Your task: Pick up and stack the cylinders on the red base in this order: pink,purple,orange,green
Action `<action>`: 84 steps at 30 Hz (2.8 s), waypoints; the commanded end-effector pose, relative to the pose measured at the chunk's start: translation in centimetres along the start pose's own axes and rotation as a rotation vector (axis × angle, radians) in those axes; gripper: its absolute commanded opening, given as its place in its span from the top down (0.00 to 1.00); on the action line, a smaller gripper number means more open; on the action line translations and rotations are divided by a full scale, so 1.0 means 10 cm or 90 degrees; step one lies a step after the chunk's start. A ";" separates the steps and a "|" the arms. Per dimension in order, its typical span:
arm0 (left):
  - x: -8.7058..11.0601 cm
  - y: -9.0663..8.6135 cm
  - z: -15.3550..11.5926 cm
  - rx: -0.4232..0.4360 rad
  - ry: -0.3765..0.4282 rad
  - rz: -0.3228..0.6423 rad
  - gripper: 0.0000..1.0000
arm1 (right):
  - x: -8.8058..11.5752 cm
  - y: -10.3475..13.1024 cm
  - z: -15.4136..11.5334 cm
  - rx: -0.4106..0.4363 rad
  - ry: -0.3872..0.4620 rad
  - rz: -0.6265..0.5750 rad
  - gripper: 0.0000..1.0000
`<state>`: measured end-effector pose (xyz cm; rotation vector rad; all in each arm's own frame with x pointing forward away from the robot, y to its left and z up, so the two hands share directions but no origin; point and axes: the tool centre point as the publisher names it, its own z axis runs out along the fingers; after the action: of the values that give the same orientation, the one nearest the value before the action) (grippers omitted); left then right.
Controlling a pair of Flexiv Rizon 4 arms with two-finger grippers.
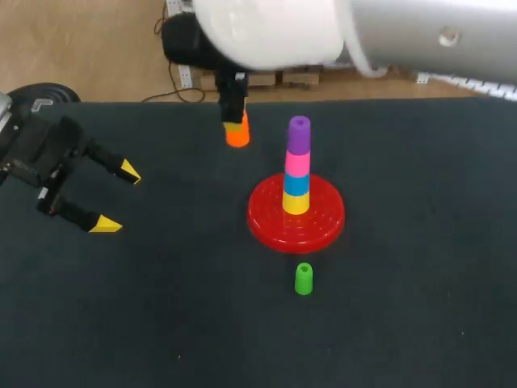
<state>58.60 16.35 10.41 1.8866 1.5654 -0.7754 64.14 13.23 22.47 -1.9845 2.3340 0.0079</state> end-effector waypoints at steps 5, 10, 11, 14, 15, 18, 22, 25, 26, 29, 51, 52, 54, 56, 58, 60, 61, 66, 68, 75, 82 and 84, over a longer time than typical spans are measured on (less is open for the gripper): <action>0.01 0.00 0.00 0.000 -0.001 0.001 0.00 | 0.37 -0.12 -0.18 -0.008 -0.007 0.047 1.00; 0.01 0.00 0.00 0.000 -0.001 0.001 0.00 | 0.63 -0.22 -0.27 -0.013 -0.017 0.095 1.00; 0.01 0.00 0.00 0.000 -0.001 0.001 0.00 | 0.66 -0.23 -0.29 -0.012 -0.019 0.100 1.00; 0.01 0.00 0.00 0.000 -0.001 0.001 0.00 | 0.74 -0.26 -0.30 -0.016 -0.018 0.117 1.00; 0.01 0.00 0.00 0.000 -0.001 0.001 0.00 | 0.75 -0.27 -0.30 -0.019 -0.015 0.123 1.00; 0.01 0.00 0.00 0.000 -0.001 0.001 0.00 | 0.79 -0.31 -0.25 -0.027 -0.020 0.130 1.00; 0.01 0.00 0.00 0.000 -0.001 0.001 0.00 | 0.80 -0.38 -0.15 -0.042 -0.018 0.131 1.00; 0.01 0.00 0.00 0.000 -0.001 0.001 0.00 | 0.81 -0.43 -0.11 -0.046 -0.023 0.133 1.00; 0.01 0.00 0.00 0.000 -0.001 0.001 0.00 | 0.81 -0.44 -0.09 -0.050 -0.023 0.135 1.00; 0.01 0.00 0.00 0.000 -0.001 0.001 0.00 | 0.82 -0.49 -0.04 -0.055 -0.024 0.136 1.00; 0.01 0.00 0.00 0.000 -0.001 0.001 0.00 | 0.73 -0.44 0.07 -0.046 0.023 0.119 1.00; 0.01 0.00 0.00 0.000 -0.001 0.001 0.00 | 0.73 -0.43 0.06 -0.043 0.025 0.119 1.00; 0.01 0.00 0.00 0.000 -0.001 0.001 0.00 | 0.73 -0.43 0.05 -0.042 0.027 0.120 1.00; 0.01 0.00 0.00 0.000 -0.001 0.001 0.00 | 0.74 -0.43 0.03 -0.041 0.028 0.120 1.00; 0.01 0.00 0.00 0.000 -0.001 0.001 0.00 | 0.74 -0.42 0.03 -0.040 0.027 0.120 1.00; 0.01 0.00 0.00 0.000 -0.001 0.001 0.00 | 0.74 -0.41 0.05 -0.040 0.028 0.120 1.00; 0.01 0.00 0.00 0.000 -0.001 0.001 0.00 | 0.75 -0.41 0.06 -0.041 0.028 0.120 1.00; 0.01 0.00 0.00 0.000 -0.001 0.001 0.00 | 0.79 -0.40 0.11 -0.044 0.019 0.123 1.00; 0.01 0.00 0.00 0.000 -0.001 0.001 0.00 | 0.80 -0.40 0.13 -0.045 0.016 0.125 1.00; 0.01 0.00 0.00 0.000 -0.001 0.001 0.00 | 0.83 -0.40 0.17 -0.049 0.011 0.129 1.00; 0.01 0.00 0.00 0.000 -0.001 0.001 0.00 | 0.83 -0.39 0.17 -0.041 0.013 0.131 0.64; 0.01 0.00 0.00 0.000 -0.001 0.001 0.00 | 0.82 -0.37 0.14 -0.035 0.015 0.130 0.00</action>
<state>58.60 16.36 10.41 1.8864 1.5656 -0.7755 67.09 4.58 21.04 -1.7753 2.5758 0.0802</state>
